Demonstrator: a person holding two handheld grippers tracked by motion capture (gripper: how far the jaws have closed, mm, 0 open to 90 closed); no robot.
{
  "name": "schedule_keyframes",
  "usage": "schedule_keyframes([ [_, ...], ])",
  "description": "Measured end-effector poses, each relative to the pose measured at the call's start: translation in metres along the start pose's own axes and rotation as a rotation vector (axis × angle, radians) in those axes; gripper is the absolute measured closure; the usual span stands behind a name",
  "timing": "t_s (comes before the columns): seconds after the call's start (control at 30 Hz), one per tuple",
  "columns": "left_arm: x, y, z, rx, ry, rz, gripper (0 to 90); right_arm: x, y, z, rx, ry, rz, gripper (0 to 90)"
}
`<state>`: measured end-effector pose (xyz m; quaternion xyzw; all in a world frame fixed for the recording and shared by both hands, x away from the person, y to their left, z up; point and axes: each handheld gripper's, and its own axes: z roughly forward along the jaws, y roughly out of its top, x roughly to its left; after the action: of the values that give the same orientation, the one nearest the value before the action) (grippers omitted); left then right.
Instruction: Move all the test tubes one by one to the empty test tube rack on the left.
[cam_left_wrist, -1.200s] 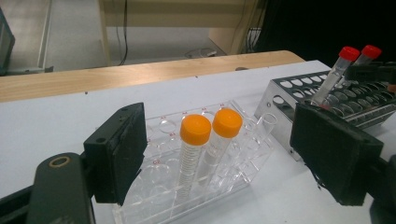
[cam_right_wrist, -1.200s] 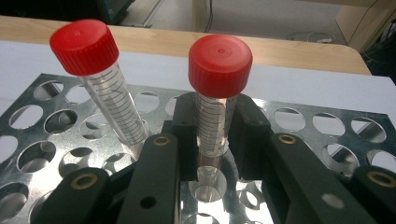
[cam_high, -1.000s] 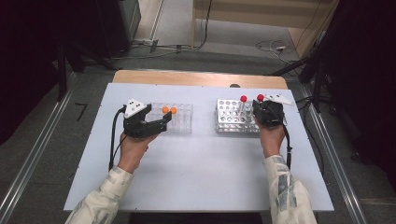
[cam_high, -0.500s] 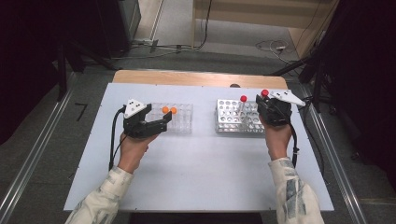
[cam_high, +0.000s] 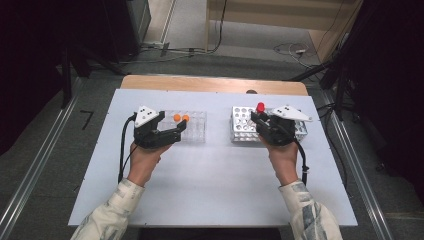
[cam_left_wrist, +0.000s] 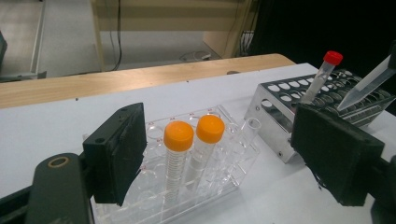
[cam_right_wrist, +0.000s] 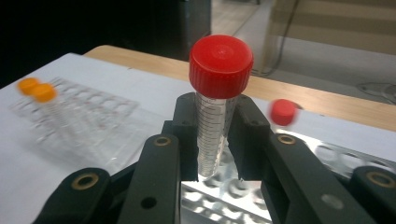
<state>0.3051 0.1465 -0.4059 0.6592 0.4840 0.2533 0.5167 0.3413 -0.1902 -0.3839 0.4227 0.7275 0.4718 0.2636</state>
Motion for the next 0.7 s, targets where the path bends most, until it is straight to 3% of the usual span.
schedule_keyframes([
  [0.43,-0.009,0.0,-0.001,0.009,-0.035,0.022,19.0,0.064,-0.015,0.034,0.098,0.169,-0.096,71.5],
  [0.7,-0.024,0.001,-0.001,0.029,-0.112,0.056,24.2,0.098,-0.021,0.052,0.137,0.234,-0.146,71.6],
])
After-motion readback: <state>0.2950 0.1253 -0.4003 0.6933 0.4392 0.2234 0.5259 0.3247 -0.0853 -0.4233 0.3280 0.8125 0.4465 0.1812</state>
